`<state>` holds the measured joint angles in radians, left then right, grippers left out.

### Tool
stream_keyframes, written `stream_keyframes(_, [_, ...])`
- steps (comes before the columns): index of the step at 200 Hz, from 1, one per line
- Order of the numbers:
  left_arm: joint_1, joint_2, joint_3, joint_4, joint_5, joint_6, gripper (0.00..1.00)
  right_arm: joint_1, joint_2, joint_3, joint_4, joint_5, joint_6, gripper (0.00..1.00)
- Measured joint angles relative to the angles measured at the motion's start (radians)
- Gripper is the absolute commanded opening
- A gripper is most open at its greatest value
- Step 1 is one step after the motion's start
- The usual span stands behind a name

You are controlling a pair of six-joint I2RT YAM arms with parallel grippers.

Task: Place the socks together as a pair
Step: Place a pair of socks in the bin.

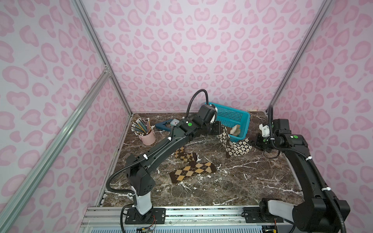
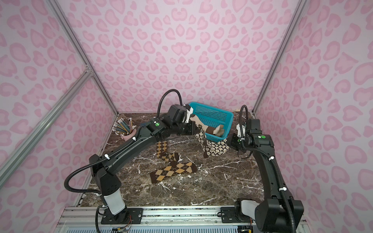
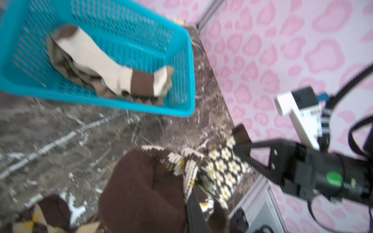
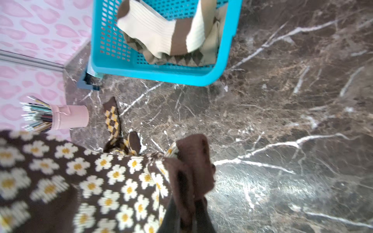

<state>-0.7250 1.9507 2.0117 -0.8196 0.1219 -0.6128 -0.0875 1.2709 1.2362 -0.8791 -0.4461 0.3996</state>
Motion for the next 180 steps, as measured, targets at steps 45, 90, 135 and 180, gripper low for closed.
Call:
stream_keyframes(45, [0.157, 0.347, 0.45, -0.018, 0.045, 0.043, 0.11, 0.007, 0.21, 0.126, 0.217, -0.042, 0.151, 0.0])
stream_keyframes(90, [0.243, 0.484, 0.443, 0.17, 0.147, -0.022, 0.13, 0.013, 0.418, 0.212, 0.417, -0.047, 0.249, 0.0])
stream_keyframes(135, [0.257, 0.586, 0.443, 0.449, 0.262, -0.081, 0.15, 0.021, 0.538, 0.276, 0.556, -0.02, 0.311, 0.0])
stream_keyframes(180, [0.284, 0.691, 0.443, 0.604, 0.299, -0.122, 0.15, 0.027, 0.599, 0.301, 0.648, 0.017, 0.311, 0.0])
